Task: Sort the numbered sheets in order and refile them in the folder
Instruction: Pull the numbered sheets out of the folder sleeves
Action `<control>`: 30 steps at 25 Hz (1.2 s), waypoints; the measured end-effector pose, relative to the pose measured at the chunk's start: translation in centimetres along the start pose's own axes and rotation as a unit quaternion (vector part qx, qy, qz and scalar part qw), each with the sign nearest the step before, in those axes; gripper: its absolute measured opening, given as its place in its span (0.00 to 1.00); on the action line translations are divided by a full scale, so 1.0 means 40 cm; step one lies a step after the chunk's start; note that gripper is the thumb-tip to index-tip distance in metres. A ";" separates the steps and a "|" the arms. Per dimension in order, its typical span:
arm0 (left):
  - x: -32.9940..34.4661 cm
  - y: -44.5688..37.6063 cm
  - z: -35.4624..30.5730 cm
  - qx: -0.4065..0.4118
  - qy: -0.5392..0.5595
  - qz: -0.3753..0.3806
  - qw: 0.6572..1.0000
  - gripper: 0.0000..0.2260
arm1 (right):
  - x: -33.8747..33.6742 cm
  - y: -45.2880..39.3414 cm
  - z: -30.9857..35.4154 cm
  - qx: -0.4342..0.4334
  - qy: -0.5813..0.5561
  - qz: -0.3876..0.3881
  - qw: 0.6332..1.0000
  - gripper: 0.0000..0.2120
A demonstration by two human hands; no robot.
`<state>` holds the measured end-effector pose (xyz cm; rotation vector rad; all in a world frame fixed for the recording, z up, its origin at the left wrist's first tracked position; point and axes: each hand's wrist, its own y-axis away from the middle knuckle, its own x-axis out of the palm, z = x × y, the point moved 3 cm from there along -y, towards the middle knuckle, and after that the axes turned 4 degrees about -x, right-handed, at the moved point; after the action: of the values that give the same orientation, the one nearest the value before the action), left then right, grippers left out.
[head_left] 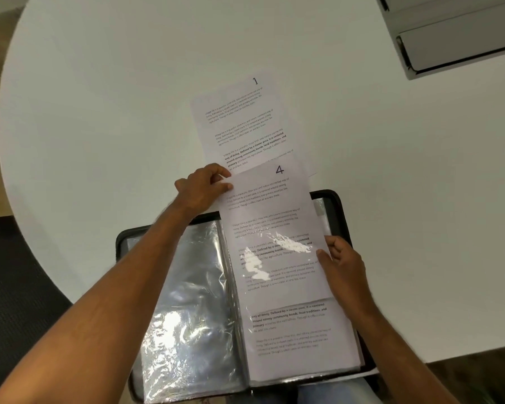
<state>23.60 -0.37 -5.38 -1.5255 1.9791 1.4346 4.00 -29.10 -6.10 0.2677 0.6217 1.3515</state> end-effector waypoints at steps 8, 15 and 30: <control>-0.008 -0.005 0.037 -0.060 0.144 0.078 0.985 0.04 | -0.012 -0.007 -0.028 0.020 0.007 -0.005 1.000 0.10; 0.010 0.013 0.074 -0.097 0.202 0.045 0.974 0.08 | -0.016 -0.017 -0.031 0.035 0.008 -0.001 0.999 0.10; -0.098 -0.222 -0.096 -0.033 0.446 -0.151 0.882 0.04 | -0.013 -0.039 -0.018 0.074 -0.021 0.007 0.997 0.08</control>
<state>34.03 -0.82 -5.57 -2.7143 1.9340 0.7025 4.82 -30.06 -7.37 0.4197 0.6878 1.3113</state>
